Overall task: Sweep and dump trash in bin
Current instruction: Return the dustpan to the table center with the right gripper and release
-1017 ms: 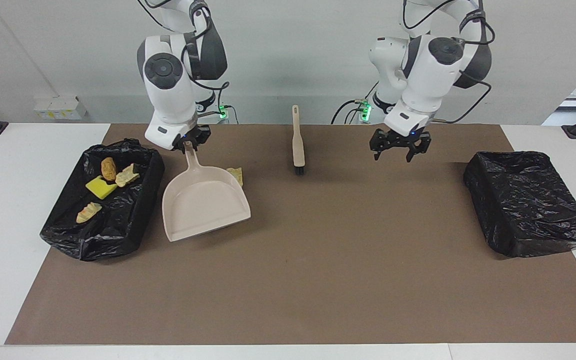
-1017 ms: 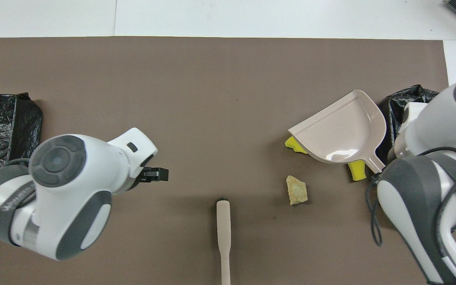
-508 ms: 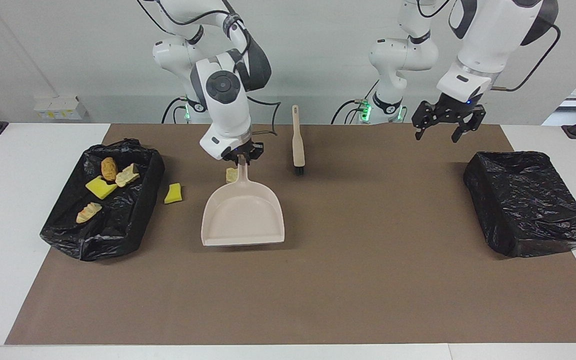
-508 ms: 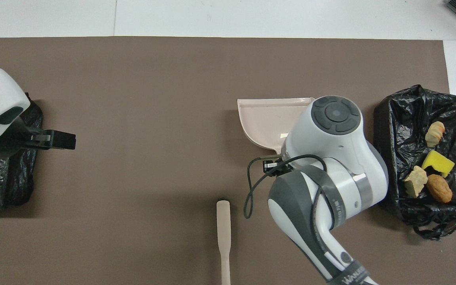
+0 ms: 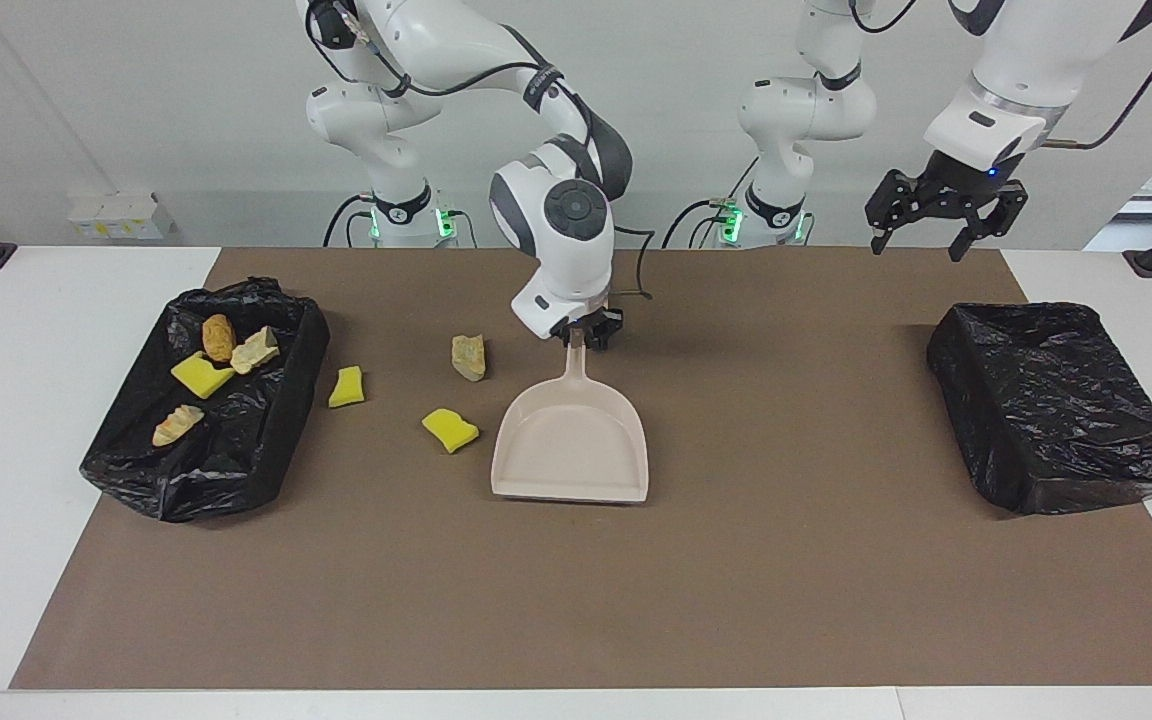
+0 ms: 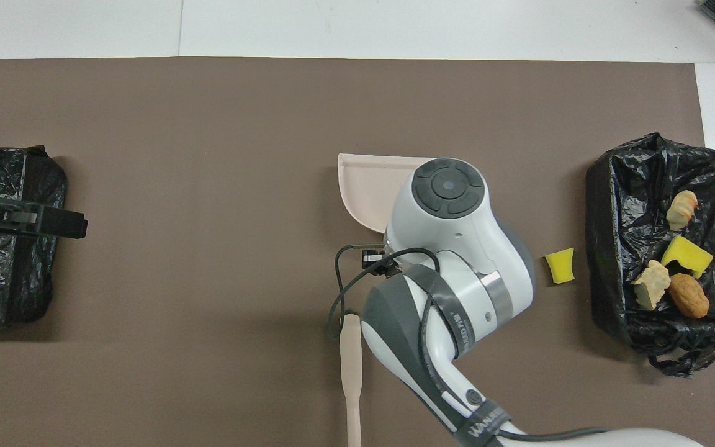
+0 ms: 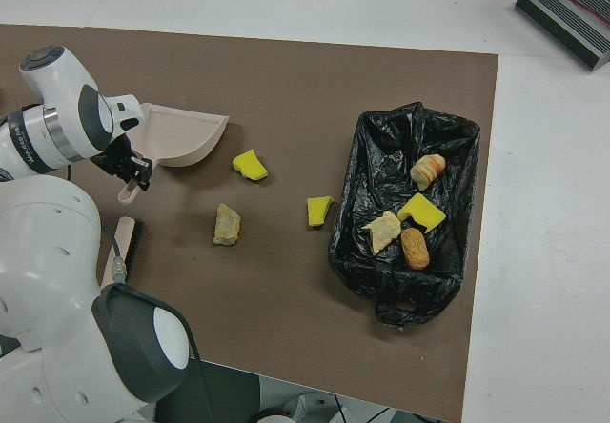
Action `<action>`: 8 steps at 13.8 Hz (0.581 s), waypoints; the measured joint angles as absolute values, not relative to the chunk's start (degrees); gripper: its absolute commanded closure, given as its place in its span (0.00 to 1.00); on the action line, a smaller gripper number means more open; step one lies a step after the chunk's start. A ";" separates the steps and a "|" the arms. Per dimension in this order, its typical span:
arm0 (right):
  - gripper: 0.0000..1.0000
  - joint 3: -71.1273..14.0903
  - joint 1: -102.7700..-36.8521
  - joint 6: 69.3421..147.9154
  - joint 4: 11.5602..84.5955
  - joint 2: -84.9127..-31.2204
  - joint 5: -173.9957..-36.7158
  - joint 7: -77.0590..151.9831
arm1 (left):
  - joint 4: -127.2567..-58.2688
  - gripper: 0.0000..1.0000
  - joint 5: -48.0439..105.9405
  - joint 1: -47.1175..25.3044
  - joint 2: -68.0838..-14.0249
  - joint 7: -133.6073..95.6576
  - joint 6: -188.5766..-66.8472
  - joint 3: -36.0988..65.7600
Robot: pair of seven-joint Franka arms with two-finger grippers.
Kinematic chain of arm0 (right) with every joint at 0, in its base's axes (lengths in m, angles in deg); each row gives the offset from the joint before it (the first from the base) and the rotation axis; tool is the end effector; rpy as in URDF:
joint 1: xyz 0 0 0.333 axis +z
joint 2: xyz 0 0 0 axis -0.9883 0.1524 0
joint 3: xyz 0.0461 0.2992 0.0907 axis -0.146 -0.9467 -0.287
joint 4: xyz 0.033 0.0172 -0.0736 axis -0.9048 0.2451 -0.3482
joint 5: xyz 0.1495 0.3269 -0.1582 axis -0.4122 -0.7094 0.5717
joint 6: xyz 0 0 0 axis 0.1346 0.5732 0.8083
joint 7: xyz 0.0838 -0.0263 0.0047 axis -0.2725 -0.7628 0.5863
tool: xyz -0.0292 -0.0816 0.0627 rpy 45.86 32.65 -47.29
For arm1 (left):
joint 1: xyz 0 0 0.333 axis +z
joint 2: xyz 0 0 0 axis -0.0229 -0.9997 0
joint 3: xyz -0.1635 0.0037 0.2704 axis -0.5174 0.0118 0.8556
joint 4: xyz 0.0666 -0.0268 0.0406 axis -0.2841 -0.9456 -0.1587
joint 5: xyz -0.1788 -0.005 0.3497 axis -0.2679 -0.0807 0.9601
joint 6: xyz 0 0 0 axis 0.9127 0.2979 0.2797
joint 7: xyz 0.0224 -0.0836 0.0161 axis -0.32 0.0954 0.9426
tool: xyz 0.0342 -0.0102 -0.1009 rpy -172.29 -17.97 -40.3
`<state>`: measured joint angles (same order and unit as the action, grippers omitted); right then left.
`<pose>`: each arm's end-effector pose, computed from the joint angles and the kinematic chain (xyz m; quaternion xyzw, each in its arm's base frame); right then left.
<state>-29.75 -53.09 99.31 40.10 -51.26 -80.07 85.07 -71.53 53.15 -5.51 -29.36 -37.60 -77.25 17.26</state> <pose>0.5172 0.3812 0.3732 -0.9930 0.0464 0.1082 0.0049 0.5364 -0.0720 0.6551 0.9955 -0.0929 0.0143 0.0093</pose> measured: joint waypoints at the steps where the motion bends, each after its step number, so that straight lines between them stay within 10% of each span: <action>1: 1.00 -29.75 -52.12 100.64 38.41 -49.20 -80.07 86.49 | -70.41 0.00 53.15 -5.01 -30.35 -38.94 -77.08 17.26; 4: 0.94 -29.73 -50.53 102.25 35.22 -45.69 -79.91 87.50 | -69.31 0.00 53.15 -4.75 -31.04 -40.11 -76.63 17.17; 5: 0.01 -29.70 -50.35 102.25 34.89 -45.52 -79.74 87.50 | -69.31 0.00 53.15 -4.75 -30.97 -40.12 -76.33 17.14; 8: 0.00 -29.70 -50.15 101.51 34.50 -45.61 -78.71 85.60 | -69.31 0.00 53.15 -4.74 -30.88 -40.14 -75.61 17.14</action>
